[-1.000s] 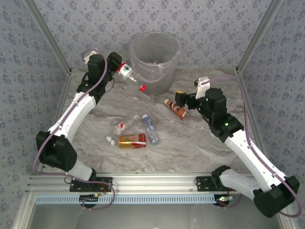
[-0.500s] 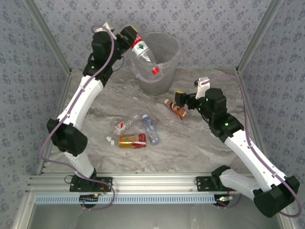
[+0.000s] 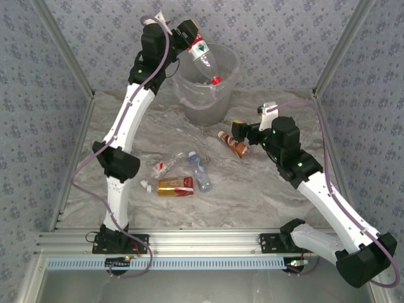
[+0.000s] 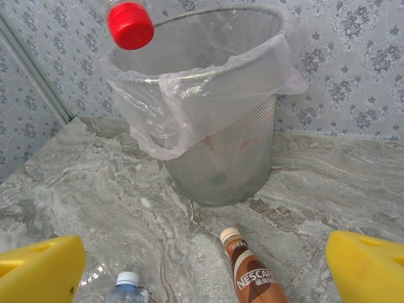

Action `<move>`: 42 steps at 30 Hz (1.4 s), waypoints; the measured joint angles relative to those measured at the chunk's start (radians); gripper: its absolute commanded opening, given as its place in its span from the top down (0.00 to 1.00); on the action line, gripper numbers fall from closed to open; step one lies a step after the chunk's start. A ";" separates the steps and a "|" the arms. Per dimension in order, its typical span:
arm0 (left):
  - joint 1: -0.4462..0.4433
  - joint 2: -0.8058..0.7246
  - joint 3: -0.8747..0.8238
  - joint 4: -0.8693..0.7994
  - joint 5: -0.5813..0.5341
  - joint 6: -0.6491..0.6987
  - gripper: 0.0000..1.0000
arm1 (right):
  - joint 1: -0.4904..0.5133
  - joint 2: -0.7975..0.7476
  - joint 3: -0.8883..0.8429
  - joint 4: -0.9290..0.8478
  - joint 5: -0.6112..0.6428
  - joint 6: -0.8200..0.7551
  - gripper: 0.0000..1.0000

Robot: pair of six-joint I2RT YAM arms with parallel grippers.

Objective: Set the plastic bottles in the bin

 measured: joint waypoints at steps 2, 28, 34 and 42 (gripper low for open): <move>0.000 0.064 0.101 -0.024 -0.021 0.002 0.43 | 0.000 0.000 0.000 -0.001 0.005 0.000 0.00; -0.095 0.429 0.200 0.463 -0.464 0.508 0.31 | 0.000 -0.036 0.000 -0.054 0.041 0.000 0.00; -0.074 0.431 0.195 0.461 -0.463 0.503 0.19 | 0.000 -0.035 0.000 -0.054 0.041 0.000 0.00; -0.071 0.431 0.198 0.423 -0.463 0.489 0.05 | 0.000 -0.031 0.000 -0.060 0.041 0.000 0.00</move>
